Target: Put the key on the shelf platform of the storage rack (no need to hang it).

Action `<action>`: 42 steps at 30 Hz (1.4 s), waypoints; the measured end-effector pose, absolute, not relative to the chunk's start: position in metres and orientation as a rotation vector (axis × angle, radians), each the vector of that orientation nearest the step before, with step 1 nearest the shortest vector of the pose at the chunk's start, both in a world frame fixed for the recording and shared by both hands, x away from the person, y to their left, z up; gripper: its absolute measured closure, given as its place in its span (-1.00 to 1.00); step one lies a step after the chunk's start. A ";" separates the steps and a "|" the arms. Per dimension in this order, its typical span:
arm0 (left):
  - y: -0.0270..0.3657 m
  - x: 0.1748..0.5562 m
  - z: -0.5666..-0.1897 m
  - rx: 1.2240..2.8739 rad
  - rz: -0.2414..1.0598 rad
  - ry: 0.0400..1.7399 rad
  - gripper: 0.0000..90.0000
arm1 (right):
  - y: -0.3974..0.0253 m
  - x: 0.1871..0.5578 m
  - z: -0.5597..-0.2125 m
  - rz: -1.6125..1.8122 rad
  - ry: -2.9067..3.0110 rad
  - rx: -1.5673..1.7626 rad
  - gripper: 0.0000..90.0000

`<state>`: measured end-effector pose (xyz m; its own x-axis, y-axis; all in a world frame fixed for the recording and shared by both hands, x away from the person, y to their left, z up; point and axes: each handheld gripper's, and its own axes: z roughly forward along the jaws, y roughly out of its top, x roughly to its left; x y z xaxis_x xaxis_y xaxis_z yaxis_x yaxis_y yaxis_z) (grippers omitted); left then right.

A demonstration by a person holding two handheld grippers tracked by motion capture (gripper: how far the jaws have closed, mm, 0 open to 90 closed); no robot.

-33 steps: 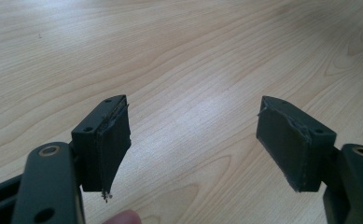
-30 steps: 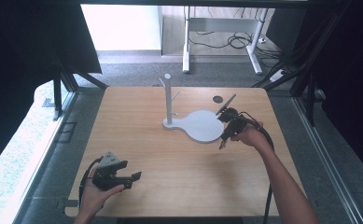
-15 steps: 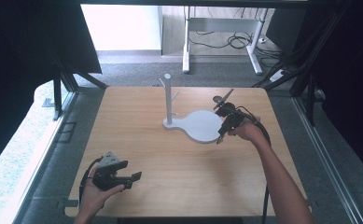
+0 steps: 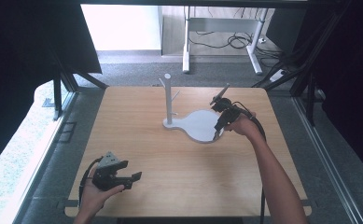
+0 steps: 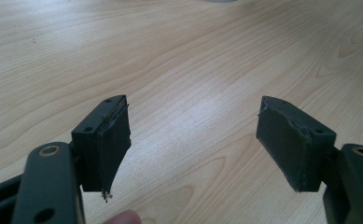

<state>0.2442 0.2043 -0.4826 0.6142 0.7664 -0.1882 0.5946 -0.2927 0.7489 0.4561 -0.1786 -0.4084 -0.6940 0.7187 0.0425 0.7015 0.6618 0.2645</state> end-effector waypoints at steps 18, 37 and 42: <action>0.207 0.246 -0.485 2.002 0.257 1.075 -0.42 | -0.168 0.485 -0.415 0.413 2.781 1.255 1.00; 0.208 0.245 -0.483 2.000 0.265 1.068 -0.41 | -0.152 0.506 -0.436 0.459 2.746 1.289 0.99; 0.209 0.243 -0.481 1.985 0.280 1.063 -0.41 | -0.153 0.508 -0.441 0.486 2.716 1.313 0.99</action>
